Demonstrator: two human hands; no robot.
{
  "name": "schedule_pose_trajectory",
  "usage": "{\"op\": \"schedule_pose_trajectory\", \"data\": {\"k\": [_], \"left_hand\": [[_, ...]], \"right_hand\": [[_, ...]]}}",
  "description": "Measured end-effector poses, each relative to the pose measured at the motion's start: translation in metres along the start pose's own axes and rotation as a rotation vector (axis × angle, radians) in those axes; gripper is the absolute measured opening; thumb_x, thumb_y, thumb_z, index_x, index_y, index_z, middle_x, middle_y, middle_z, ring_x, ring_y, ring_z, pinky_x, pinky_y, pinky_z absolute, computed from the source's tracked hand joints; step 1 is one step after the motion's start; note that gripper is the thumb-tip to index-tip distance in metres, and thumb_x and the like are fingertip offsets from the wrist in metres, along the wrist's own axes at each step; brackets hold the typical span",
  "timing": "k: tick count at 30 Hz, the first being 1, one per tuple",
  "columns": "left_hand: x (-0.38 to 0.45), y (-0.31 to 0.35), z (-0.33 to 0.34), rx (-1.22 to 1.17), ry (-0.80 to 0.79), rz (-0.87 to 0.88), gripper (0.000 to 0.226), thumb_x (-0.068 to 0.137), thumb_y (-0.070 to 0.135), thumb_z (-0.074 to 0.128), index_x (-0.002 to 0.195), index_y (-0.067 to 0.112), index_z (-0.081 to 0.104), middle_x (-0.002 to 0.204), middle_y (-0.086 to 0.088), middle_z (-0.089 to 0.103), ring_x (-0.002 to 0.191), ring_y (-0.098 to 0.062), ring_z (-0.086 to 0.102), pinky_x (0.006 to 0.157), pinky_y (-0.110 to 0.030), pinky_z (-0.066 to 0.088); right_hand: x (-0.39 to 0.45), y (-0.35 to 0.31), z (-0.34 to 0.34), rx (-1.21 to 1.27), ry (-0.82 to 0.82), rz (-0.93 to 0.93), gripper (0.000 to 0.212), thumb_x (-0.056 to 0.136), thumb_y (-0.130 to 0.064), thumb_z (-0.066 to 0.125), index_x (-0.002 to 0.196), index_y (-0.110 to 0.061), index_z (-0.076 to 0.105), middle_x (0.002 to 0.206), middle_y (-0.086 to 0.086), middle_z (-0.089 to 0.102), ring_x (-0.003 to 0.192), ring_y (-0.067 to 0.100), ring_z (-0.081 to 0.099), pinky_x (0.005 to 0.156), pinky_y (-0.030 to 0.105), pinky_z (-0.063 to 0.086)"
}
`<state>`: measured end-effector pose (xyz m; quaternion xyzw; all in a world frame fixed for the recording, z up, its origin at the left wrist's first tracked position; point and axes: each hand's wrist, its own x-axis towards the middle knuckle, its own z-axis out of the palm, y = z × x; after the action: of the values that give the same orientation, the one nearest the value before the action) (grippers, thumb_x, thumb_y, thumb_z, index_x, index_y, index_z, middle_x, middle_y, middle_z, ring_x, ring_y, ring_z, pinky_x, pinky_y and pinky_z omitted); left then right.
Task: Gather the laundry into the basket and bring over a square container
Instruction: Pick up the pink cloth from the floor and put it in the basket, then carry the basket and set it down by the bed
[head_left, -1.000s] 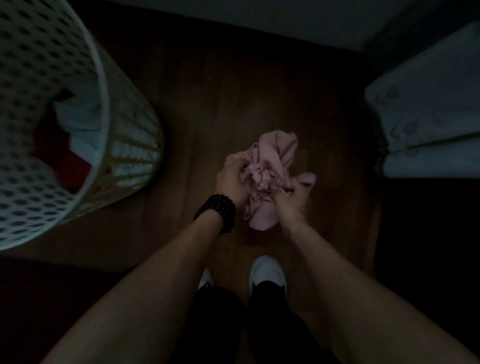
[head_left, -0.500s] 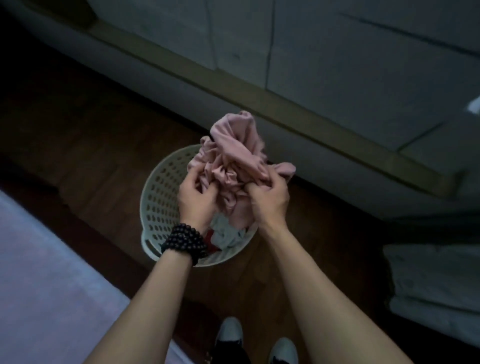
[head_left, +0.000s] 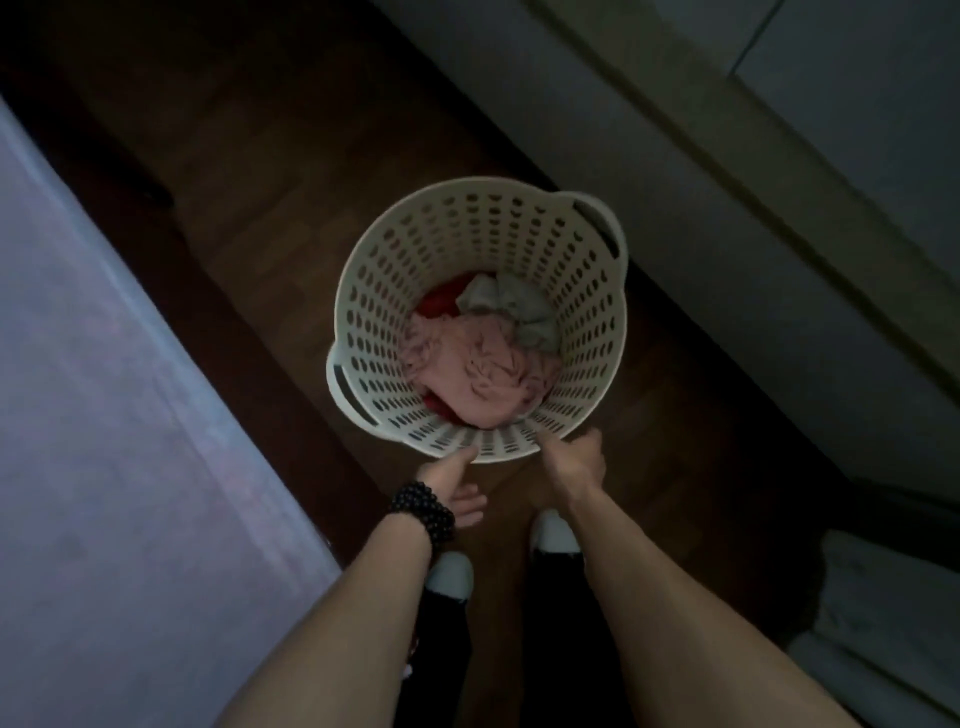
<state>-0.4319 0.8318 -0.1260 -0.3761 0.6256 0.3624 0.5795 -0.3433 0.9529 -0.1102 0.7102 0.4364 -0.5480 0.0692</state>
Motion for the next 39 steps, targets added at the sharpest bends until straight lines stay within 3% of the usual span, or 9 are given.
{"op": "schedule_pose_trajectory", "data": {"k": [4, 6, 9, 12, 15, 19, 24, 30, 39], "left_hand": [[0.048, -0.018, 0.021, -0.329, 0.088, -0.013, 0.078, 0.086, 0.036, 0.072, 0.152, 0.018, 0.035, 0.152, -0.016, 0.041, 0.133, -0.035, 0.049, 0.091, -0.046, 0.048], [0.064, -0.011, 0.036, -0.536, 0.089, 0.08, 0.064, 0.091, 0.017, 0.067, 0.149, 0.022, 0.039, 0.147, -0.014, 0.05, 0.131, -0.034, 0.052, 0.089, -0.047, 0.052], [0.075, -0.002, 0.049, -0.738, 0.186, 0.187, 0.058, 0.092, -0.011, 0.051, 0.139, 0.022, 0.043, 0.129, -0.014, 0.061, 0.116, -0.036, 0.062, 0.058, -0.047, 0.06], [0.072, 0.001, 0.052, -0.78, 0.193, 0.201, 0.065, 0.09, -0.02, 0.038, 0.139, 0.021, 0.046, 0.13, -0.015, 0.06, 0.115, -0.038, 0.062, 0.068, -0.055, 0.06], [0.044, 0.013, 0.039, -0.785, 0.159, 0.238, 0.063, 0.092, -0.018, 0.041, 0.139, 0.024, 0.049, 0.133, -0.014, 0.06, 0.118, -0.036, 0.062, 0.083, -0.059, 0.057], [-0.006, 0.073, 0.021, -0.801, 0.08, 0.304, 0.073, 0.087, -0.023, 0.041, 0.139, 0.028, 0.047, 0.136, -0.014, 0.056, 0.12, -0.041, 0.058, 0.068, -0.054, 0.061], [-0.087, 0.158, -0.022, -0.87, 0.08, 0.348, 0.081, 0.082, -0.025, 0.041, 0.146, 0.025, 0.041, 0.138, -0.017, 0.055, 0.119, -0.047, 0.057, 0.072, -0.059, 0.059], [-0.189, 0.284, -0.085, -0.965, 0.088, 0.45, 0.088, 0.082, -0.026, 0.037, 0.149, 0.03, 0.034, 0.144, -0.019, 0.048, 0.122, -0.051, 0.054, 0.085, -0.072, 0.049], [-0.288, 0.523, -0.188, -0.971, 0.106, 0.597, 0.086, 0.079, -0.027, 0.041, 0.145, 0.028, 0.034, 0.144, -0.017, 0.046, 0.123, -0.048, 0.054, 0.076, -0.065, 0.056]], "right_hand": [[0.046, 0.024, 0.017, 0.027, -0.044, 0.092, 0.068, 0.081, -0.026, 0.072, 0.141, -0.005, 0.046, 0.137, 0.017, 0.06, 0.124, 0.033, 0.06, 0.107, 0.04, 0.048], [0.068, 0.031, 0.023, 0.126, -0.072, 0.056, 0.058, 0.084, -0.015, 0.068, 0.139, -0.011, 0.051, 0.134, 0.013, 0.064, 0.109, 0.026, 0.067, 0.097, 0.033, 0.055], [0.083, 0.03, 0.029, 0.319, -0.119, 0.073, 0.058, 0.089, 0.005, 0.056, 0.143, -0.015, 0.049, 0.127, 0.013, 0.066, 0.083, 0.016, 0.068, 0.055, 0.018, 0.059], [0.082, 0.02, 0.03, 0.36, -0.119, 0.12, 0.06, 0.089, 0.009, 0.051, 0.143, -0.016, 0.047, 0.128, 0.016, 0.066, 0.085, 0.023, 0.069, 0.043, 0.021, 0.056], [0.061, -0.008, 0.031, 0.348, -0.163, 0.092, 0.062, 0.087, 0.006, 0.057, 0.143, -0.021, 0.051, 0.127, 0.014, 0.068, 0.09, 0.026, 0.072, 0.045, 0.02, 0.056], [0.022, -0.091, 0.039, 0.347, -0.238, 0.021, 0.071, 0.087, 0.006, 0.058, 0.147, -0.031, 0.046, 0.134, 0.01, 0.065, 0.114, 0.035, 0.067, 0.065, 0.033, 0.062], [-0.05, -0.2, 0.071, 0.317, -0.328, -0.069, 0.075, 0.088, 0.012, 0.053, 0.149, -0.03, 0.043, 0.134, 0.015, 0.063, 0.105, 0.037, 0.069, 0.054, 0.032, 0.062], [-0.14, -0.343, 0.127, 0.281, -0.39, -0.189, 0.083, 0.083, 0.019, 0.049, 0.15, -0.028, 0.042, 0.134, 0.02, 0.062, 0.115, 0.044, 0.065, 0.093, 0.064, 0.052], [-0.214, -0.573, 0.257, 0.324, -0.509, -0.265, 0.086, 0.078, 0.015, 0.062, 0.147, -0.032, 0.043, 0.134, 0.014, 0.063, 0.102, 0.038, 0.069, 0.063, 0.042, 0.062]]}}
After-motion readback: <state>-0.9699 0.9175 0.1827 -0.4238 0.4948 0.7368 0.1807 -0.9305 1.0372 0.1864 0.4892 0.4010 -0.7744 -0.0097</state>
